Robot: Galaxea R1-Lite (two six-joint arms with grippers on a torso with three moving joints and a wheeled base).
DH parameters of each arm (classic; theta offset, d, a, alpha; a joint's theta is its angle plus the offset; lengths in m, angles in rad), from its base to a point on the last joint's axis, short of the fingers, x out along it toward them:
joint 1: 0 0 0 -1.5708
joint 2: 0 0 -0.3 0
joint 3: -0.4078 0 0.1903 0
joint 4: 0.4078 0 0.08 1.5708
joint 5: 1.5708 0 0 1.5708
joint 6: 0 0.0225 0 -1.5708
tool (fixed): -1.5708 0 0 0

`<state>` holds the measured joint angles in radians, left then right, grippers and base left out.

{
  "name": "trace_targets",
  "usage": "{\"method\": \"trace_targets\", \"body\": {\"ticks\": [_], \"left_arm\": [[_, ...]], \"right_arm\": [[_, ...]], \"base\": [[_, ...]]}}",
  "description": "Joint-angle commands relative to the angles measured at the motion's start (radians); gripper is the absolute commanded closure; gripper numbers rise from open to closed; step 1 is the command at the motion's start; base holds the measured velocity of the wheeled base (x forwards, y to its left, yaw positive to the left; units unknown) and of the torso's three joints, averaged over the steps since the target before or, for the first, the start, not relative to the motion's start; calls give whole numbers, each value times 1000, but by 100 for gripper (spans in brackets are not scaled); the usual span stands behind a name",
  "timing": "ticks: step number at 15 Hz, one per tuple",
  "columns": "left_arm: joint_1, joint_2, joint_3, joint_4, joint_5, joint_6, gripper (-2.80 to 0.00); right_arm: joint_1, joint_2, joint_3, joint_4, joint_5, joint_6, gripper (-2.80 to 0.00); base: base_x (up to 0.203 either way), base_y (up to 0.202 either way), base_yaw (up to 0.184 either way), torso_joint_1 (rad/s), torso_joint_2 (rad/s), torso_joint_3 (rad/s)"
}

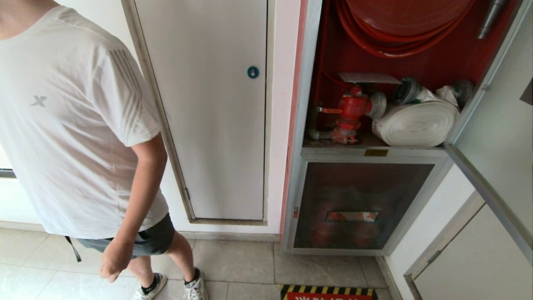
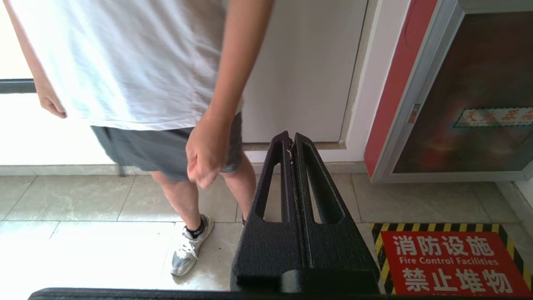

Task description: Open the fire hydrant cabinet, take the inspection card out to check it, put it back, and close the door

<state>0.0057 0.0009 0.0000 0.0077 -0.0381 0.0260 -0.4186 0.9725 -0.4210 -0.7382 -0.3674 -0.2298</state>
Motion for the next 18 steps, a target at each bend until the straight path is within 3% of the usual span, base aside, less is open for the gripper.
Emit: {"method": "trace_targets", "body": {"ticks": [1, 3, 5, 11, 13, 18], "left_arm": [[0, 1, 0, 0, 0, 0, 0], [0, 0, 0, 0, 0, 0, 0], [0, 0, 0, 0, 0, 0, 0], [0, 1, 0, 0, 0, 0, 0], [0, 1, 0, 0, 0, 0, 0], [0, 1, 0, 0, 0, 0, 0]], "right_arm": [[165, -116, 17, 43, -1, 2, 0], [293, -227, 14, 159, 1, 34, 0], [354, -342, 8, 335, 23, 100, 0], [389, -668, 18, 788, 243, 336, 0], [377, -718, 58, 816, 308, 351, 0], [384, -742, 94, 820, 378, 351, 0]], "base": [[0, 0, 0, 0, 0, 0], [0, 0, 0, 0, 0, 0], [0, 0, 0, 0, 0, 0], [0, 0, 0, 0, 0, 0], [0, 0, 0, 0, 0, 0], [0, 0, 0, 0, 0, 0]]}}
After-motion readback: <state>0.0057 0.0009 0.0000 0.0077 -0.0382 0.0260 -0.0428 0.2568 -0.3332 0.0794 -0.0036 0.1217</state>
